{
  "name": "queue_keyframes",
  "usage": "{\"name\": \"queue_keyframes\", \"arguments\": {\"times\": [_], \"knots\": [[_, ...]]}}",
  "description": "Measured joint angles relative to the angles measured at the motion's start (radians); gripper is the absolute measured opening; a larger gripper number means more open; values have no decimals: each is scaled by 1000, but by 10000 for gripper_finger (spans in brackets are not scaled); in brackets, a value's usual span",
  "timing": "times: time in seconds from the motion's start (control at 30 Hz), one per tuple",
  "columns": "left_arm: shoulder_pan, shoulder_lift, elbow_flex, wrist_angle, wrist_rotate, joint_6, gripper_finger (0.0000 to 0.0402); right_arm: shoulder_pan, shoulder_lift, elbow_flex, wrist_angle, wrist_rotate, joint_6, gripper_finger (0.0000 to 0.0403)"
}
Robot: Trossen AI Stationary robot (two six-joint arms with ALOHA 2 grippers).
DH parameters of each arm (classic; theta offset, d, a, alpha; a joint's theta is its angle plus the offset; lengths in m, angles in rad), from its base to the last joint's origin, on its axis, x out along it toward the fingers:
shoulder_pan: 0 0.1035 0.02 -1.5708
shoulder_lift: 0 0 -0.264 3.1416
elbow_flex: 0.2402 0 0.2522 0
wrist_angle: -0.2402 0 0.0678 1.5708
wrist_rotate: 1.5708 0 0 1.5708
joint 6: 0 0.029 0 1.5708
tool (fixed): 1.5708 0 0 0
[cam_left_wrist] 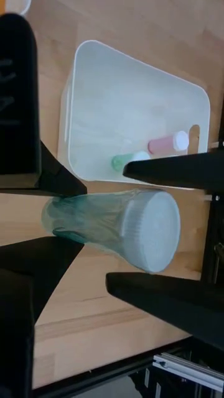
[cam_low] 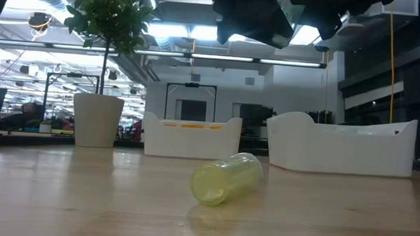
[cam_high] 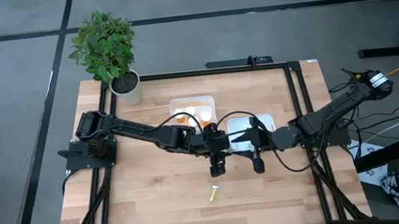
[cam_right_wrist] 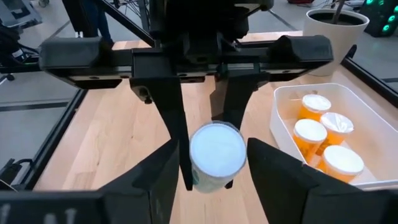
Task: Pick and place medicine bottles into bin by pill shape (circle, oval)
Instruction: Put the small blue pill bottle into the bottom white bin
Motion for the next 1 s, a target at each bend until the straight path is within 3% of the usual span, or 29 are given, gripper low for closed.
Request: {"name": "queue_keyframes", "arguments": {"times": [0.37,0.63,1.0], "knots": [[0,0,0,0,1,0,69,0,0,0,15,0,-2,116],[-1,0,0,0,-31,0,93,0,0,0,14,2,-3,130],[0,-16,-1,-9,-84,6,161,0,-3,1,-18,41,16,121]]}}
